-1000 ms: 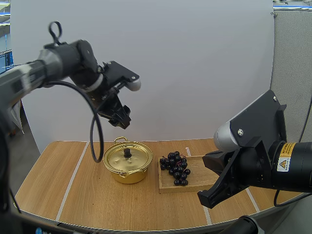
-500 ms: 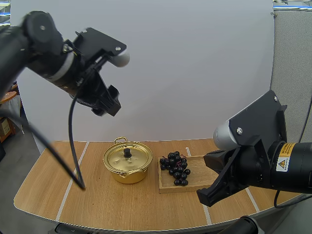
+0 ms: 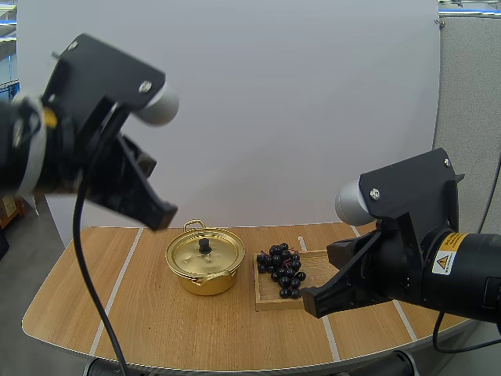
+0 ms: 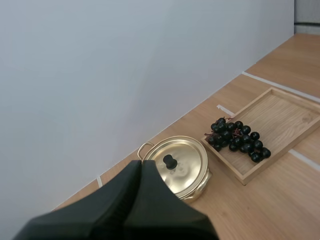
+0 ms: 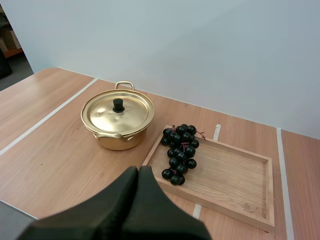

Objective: Open the pot, put the pineapple inside, and close it

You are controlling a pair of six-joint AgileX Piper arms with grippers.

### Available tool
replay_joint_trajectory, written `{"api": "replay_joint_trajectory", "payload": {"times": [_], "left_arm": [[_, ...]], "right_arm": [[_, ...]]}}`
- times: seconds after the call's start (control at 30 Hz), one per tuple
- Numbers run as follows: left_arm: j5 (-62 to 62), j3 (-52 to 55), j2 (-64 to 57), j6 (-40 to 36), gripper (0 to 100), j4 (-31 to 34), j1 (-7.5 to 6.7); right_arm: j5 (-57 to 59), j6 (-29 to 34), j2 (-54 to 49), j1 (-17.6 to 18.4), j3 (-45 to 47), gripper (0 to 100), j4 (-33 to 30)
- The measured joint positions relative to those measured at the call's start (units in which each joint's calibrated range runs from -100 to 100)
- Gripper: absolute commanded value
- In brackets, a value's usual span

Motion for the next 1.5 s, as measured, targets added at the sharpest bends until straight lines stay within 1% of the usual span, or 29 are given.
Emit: {"api": "replay_joint_trajectory", "payload": {"times": [0.1, 0.27, 0.4, 0.47, 0.57, 0.63, 0.73, 0.8, 0.93, 1.07, 1.2, 1.33, 1.5], "left_arm": [[-3.48, 2.97, -4.67, -3.22, 0, -0.12, 0.00], [-12.45, 7.75, -11.90, -9.66, 0, -0.27, 0.00], [-21.19, 12.22, -16.39, -14.14, 0, 0.51, 0.00], [-26.15, 14.33, -18.17, -16.89, 0, 1.91, 0.00], [-29.54, 16.09, -19.17, -19.73, 0, 4.46, 0.11], [-31.43, 17.83, -19.44, -22.25, 0, 6.90, 1.05], [-33.34, 19.29, -19.44, -23.69, 0, 7.45, 2.10], [-37.82, 21.36, -19.44, -24.34, 0, 7.73, 2.86], [-52.51, 27.01, -19.44, -24.66, 0, 7.73, 3.21], [-67.34, 35.00, -19.32, -24.80, 0, 7.73, 3.22], [-77.14, 43.22, -19.32, -24.80, 0, 7.73, 3.22], [-86.24, 52.37, -19.19, -24.80, 0, 7.73, 3.22], [-94.74, 59.69, -19.19, -24.80, 0, 7.73, 3.22]], "right_arm": [[0.00, 0.44, 0.00, -0.17, 0.00, 0, 0.14], [-1.36, 3.36, 0.00, -0.17, 0.00, 0, -0.83], [-11.15, 5.11, 0.00, -0.20, 0.00, 0, -1.78], [-18.08, 5.75, 0.00, -0.25, 0.00, 0, -1.91], [-25.91, 6.25, 0.00, -0.81, 0.00, 0, -2.13], [-29.98, 6.46, 0.00, -1.76, 0.00, 0, -2.40], [-33.06, 6.46, 0.00, -2.91, 0.00, 0, -2.63], [-36.11, 6.46, 0.00, -4.09, 0.87, 0, -2.76], [-43.64, 6.46, 0.00, -4.80, 5.98, 0, -3.12], [-54.87, 6.46, 0.00, -4.88, 14.58, 0, -4.64], [-64.11, 6.46, 0.11, -4.88, 22.25, 0, -7.70], [-70.66, 6.46, 0.11, -4.88, 29.44, 0, -10.02], [-74.32, 6.46, 0.11, -4.88, 37.77, 0, -10.71]]}}
